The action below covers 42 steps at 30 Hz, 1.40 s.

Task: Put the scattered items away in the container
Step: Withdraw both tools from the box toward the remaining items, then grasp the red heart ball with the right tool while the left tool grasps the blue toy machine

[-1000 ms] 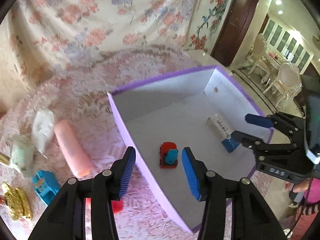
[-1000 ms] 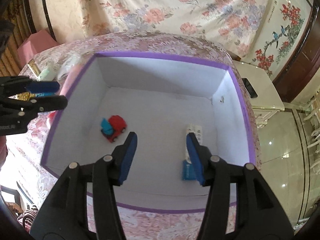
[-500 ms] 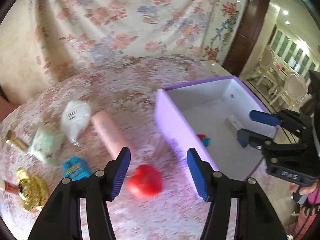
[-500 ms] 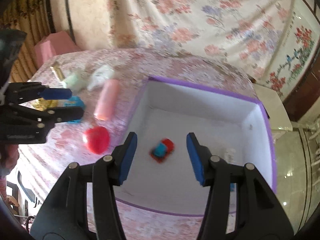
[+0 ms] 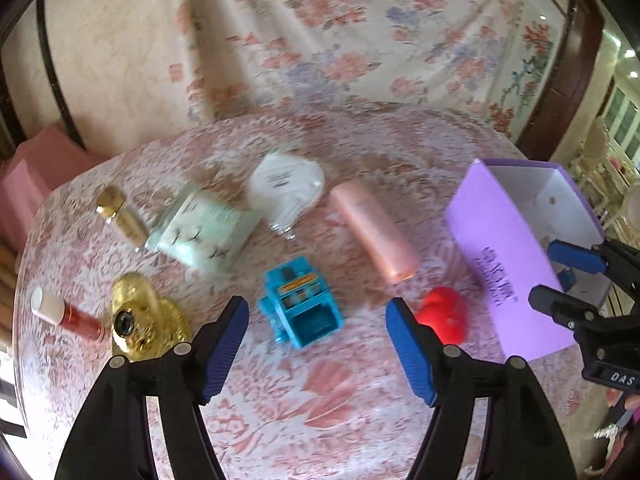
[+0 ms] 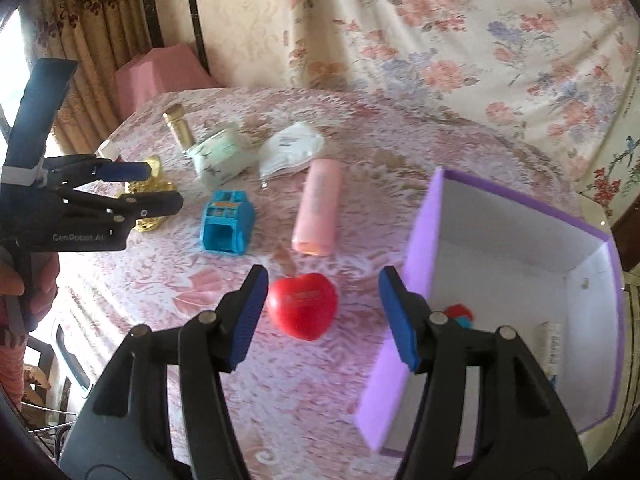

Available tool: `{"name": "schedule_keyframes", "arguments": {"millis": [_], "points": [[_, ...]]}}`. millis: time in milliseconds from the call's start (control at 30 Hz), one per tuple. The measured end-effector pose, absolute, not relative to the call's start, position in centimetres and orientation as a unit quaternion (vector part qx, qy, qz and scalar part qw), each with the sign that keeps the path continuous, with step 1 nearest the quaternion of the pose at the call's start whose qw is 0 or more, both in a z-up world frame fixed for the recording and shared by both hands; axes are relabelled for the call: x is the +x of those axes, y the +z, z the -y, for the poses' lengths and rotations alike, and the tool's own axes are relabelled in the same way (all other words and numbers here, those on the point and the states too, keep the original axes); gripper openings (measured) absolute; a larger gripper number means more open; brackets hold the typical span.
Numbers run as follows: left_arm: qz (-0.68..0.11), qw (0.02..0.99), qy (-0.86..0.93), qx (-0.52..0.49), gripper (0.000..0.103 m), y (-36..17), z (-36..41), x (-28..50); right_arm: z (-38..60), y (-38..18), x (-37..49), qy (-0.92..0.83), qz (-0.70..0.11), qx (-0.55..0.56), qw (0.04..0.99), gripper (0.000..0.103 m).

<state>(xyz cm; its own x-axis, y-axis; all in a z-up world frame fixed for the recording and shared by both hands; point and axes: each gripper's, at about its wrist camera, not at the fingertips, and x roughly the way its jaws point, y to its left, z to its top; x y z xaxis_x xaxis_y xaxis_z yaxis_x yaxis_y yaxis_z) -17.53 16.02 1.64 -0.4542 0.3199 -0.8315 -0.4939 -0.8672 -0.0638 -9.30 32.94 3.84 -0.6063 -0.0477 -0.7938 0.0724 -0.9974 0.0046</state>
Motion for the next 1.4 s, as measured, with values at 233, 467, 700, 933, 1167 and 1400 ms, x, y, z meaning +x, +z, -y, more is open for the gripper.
{"name": "schedule_keyframes", "arguments": {"millis": [233,467,700,933,1167,1400], "points": [[-0.095,0.211,0.849,-0.475,0.074,-1.5,-14.8,-18.1,-31.6,0.0,-9.1,-0.887,0.032,0.459,0.034,0.066],[-0.061,0.194,0.862,-0.465,0.074,-4.8,-13.3,-17.6,-30.4,-4.0,-8.2,-0.891,0.052,0.451,-0.005,0.066],[-0.069,0.185,0.869,-0.455,0.074,-7.1,-13.4,-17.5,-30.7,-5.5,-9.4,-0.895,0.062,0.441,-0.033,0.067],[-0.065,0.187,0.867,-0.457,0.074,-8.2,-13.7,-19.0,-30.9,-6.7,-11.2,-0.889,0.057,0.453,-0.041,0.076],[-0.065,0.195,0.865,-0.457,0.075,-9.3,-14.9,-20.0,-31.1,-7.8,-12.3,-0.883,0.041,0.466,-0.045,0.077],[-0.06,0.198,0.862,-0.463,0.075,-9.7,-16.0,-20.8,-31.0,-8.8,-12.6,-0.88,0.032,0.473,-0.041,0.077]]}}
